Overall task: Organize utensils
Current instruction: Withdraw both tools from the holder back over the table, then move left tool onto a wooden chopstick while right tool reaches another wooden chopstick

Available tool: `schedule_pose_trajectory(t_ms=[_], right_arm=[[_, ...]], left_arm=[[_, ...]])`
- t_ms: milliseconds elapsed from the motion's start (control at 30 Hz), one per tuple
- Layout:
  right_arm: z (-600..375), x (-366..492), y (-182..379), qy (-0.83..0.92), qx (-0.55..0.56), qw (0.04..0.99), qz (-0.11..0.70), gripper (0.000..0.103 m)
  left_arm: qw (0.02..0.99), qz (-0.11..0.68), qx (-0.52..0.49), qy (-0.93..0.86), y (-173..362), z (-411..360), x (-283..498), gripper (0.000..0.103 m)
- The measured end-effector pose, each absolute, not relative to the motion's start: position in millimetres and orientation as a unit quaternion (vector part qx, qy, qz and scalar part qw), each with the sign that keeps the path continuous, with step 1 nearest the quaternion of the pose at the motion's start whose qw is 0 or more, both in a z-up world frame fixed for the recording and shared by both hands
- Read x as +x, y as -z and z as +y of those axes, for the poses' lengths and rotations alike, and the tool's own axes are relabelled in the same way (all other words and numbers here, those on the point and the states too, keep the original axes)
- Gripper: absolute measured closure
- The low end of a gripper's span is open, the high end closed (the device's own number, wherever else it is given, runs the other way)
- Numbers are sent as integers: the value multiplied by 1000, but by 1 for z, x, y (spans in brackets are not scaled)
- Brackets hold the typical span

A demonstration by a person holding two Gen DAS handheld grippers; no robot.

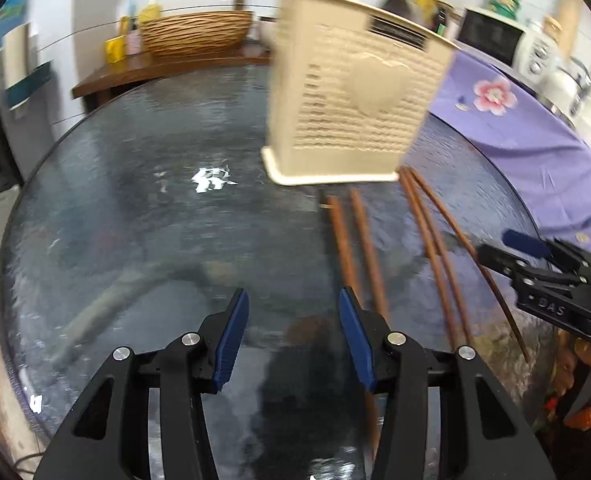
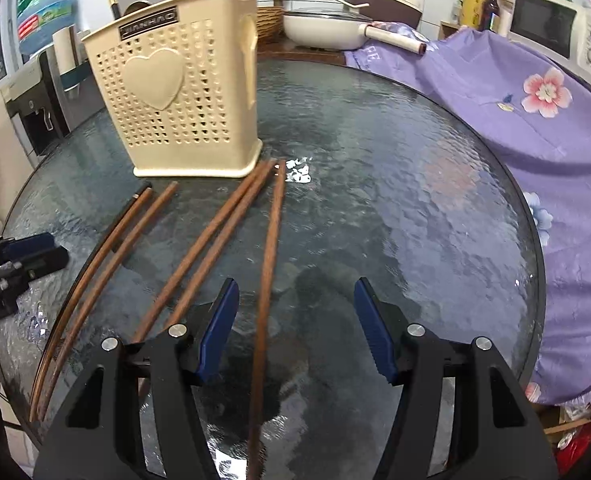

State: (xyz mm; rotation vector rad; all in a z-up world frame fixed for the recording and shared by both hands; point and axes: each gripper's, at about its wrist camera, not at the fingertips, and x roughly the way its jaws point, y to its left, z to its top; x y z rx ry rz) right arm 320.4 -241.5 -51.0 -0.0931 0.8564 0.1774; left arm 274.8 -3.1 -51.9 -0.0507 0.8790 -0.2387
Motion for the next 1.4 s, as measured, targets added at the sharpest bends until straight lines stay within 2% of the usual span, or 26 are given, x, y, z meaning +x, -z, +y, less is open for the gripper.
schedule_pose_trajectory(t_ms=[500, 700, 967, 1100, 1400], right_arm=[[-243, 323, 54, -86, -49, 901, 423, 43], [-234, 334, 56, -83, -72, 894, 434, 43], [-224, 364, 59, -104, -61, 879, 462, 63], [-213, 387, 58, -110, -58, 871, 475, 67], [-204, 415, 56, -104, -54, 872, 474, 72]], left_arm=[[895, 435, -6, 99, 59, -9, 279, 57], [894, 438, 41, 83, 60, -24, 292, 57], [883, 458, 47, 93, 58, -29, 328, 60], [878, 467, 49, 94, 56, -32, 347, 72], [877, 469, 50, 94, 56, -40, 352, 80]])
